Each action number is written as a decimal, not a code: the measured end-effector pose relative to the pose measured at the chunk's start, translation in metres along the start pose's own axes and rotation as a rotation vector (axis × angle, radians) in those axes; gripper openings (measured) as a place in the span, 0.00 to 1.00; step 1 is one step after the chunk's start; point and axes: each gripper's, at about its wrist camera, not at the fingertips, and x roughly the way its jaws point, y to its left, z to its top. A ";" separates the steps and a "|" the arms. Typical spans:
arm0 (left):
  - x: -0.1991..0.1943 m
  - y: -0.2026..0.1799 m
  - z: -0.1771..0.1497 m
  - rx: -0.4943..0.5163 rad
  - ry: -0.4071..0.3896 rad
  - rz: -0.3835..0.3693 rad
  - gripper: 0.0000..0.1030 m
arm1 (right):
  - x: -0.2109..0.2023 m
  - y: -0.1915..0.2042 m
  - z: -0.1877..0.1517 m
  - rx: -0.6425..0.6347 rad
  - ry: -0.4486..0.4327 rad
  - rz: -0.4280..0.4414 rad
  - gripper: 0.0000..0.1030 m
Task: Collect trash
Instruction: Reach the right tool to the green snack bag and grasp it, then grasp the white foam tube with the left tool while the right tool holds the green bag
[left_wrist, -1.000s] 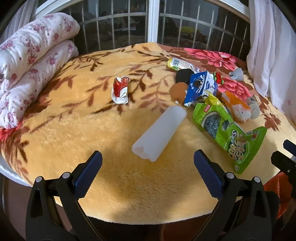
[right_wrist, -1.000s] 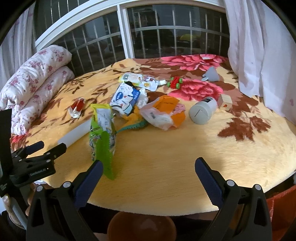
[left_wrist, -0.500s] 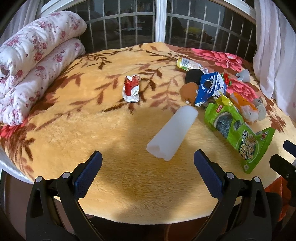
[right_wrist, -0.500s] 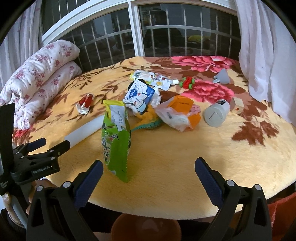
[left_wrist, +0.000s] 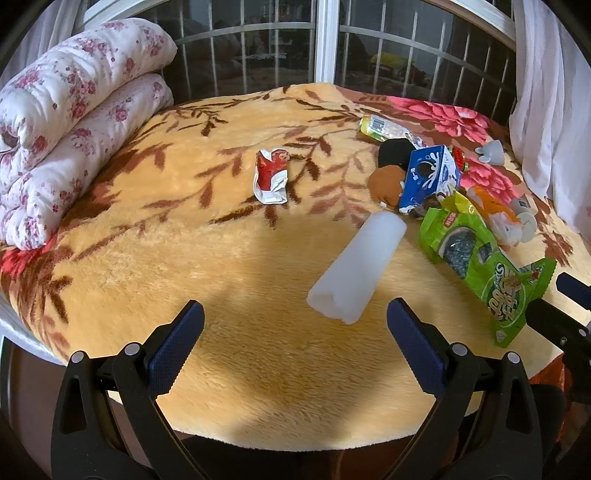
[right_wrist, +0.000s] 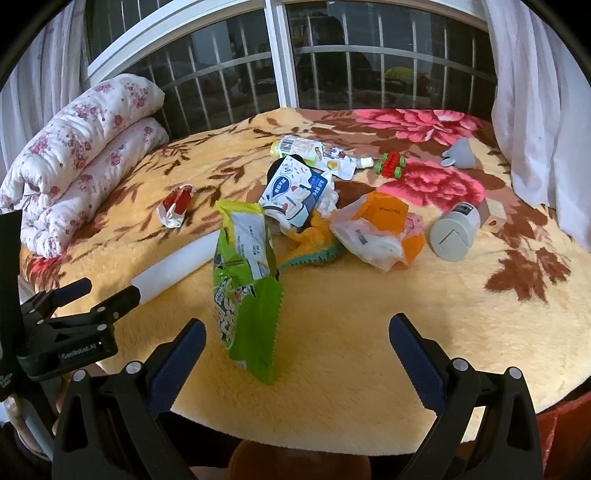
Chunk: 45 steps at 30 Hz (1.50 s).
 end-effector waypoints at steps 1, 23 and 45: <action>0.000 0.000 0.000 -0.001 0.002 0.001 0.93 | 0.001 0.001 0.001 -0.002 0.001 -0.001 0.95; 0.008 0.012 0.000 -0.011 0.019 0.006 0.93 | 0.031 0.014 0.011 -0.024 0.029 -0.003 0.95; 0.006 0.015 -0.007 0.005 0.029 -0.003 0.93 | 0.068 0.027 0.009 -0.073 0.062 0.067 0.35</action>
